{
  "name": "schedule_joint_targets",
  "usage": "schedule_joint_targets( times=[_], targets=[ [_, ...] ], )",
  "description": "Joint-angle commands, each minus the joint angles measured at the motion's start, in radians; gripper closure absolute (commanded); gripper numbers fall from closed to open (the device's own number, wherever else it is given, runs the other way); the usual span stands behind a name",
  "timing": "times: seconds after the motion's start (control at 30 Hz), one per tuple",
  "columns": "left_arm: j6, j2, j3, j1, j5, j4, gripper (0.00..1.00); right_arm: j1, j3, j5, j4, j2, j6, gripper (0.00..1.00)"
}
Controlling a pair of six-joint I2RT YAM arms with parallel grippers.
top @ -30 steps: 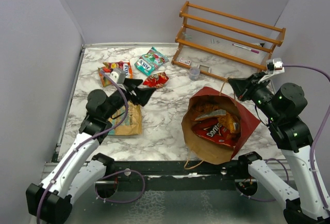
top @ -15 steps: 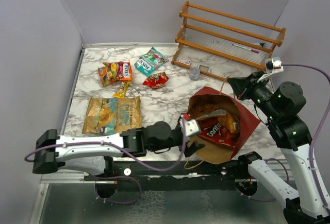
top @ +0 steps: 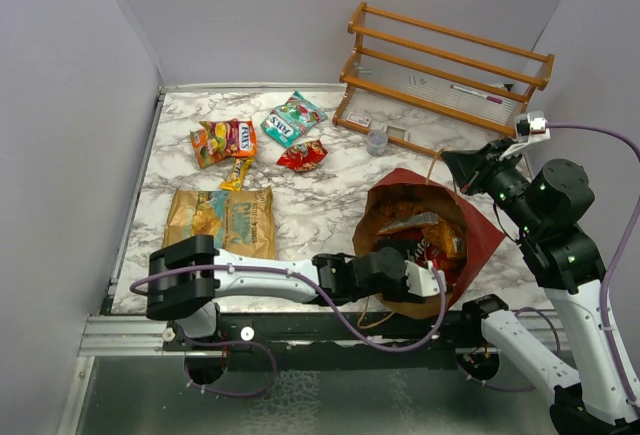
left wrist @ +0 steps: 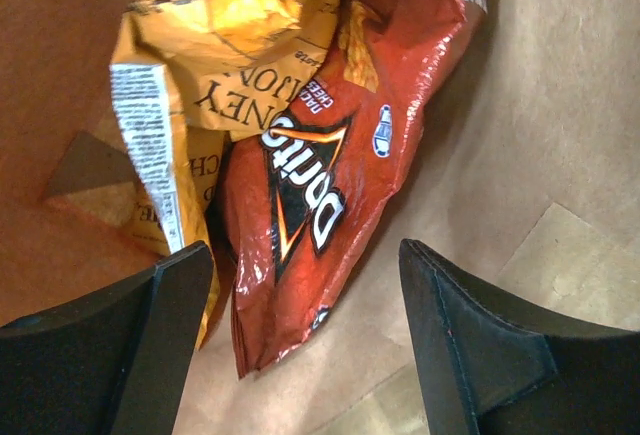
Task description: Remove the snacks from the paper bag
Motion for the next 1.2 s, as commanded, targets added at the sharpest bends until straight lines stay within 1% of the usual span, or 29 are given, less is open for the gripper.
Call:
schedule_joint_targets(
  times=[0.0, 0.07, 0.17, 0.37, 0.43, 0.53, 0.63, 0.7, 0.73, 0.83, 0.97, 1.07, 1.17],
  targets=[
    [0.133, 0.067, 0.042, 0.005, 0.066, 0.069, 0.2, 0.006, 0.009, 0.005, 0.005, -0.012, -0.009, 0.97],
    [0.137, 0.127, 0.068, 0.006, 0.084, 0.058, 0.2, 0.006, 0.008, 0.003, 0.006, -0.013, -0.009, 0.97],
    [0.135, 0.185, 0.075, 0.021, 0.106, 0.093, 0.2, 0.006, 0.008, 0.002, 0.008, -0.013, -0.009, 0.97],
    [0.147, 0.266, 0.081, 0.071, 0.125, 0.176, 0.25, 0.006, 0.01, -0.003, 0.009, -0.008, -0.01, 0.97],
    [0.162, 0.288, 0.099, 0.072, 0.125, 0.183, 0.32, 0.006, 0.012, -0.004, 0.009, -0.007, -0.01, 0.97],
    [0.168, 0.293, 0.114, 0.072, 0.124, 0.187, 0.49, 0.006, 0.018, 0.001, 0.004, -0.009, -0.017, 0.97],
    [0.162, 0.257, 0.096, 0.072, 0.112, 0.197, 0.65, 0.006, 0.02, 0.011, -0.005, -0.013, -0.021, 0.97],
    [0.154, 0.213, 0.071, 0.072, 0.106, 0.201, 0.73, 0.006, 0.018, 0.011, -0.007, -0.014, -0.022, 0.97],
    [0.15, 0.19, 0.065, 0.072, 0.103, 0.197, 0.79, 0.006, 0.016, 0.011, -0.002, -0.015, -0.022, 0.97],
    [0.13, 0.109, 0.062, 0.07, 0.097, 0.14, 0.91, 0.006, 0.007, 0.006, 0.005, -0.014, -0.019, 0.97],
    [0.103, -0.024, 0.029, 0.063, 0.108, 0.079, 1.0, 0.006, 0.004, 0.007, 0.009, -0.015, -0.021, 0.97],
    [0.095, -0.111, 0.008, 0.058, 0.115, 0.036, 1.0, 0.006, 0.001, 0.014, 0.009, -0.016, -0.024, 0.97],
    [0.096, -0.16, -0.001, 0.055, 0.121, 0.013, 1.0, 0.006, -0.006, 0.012, 0.014, -0.016, -0.022, 0.97]
  ],
)
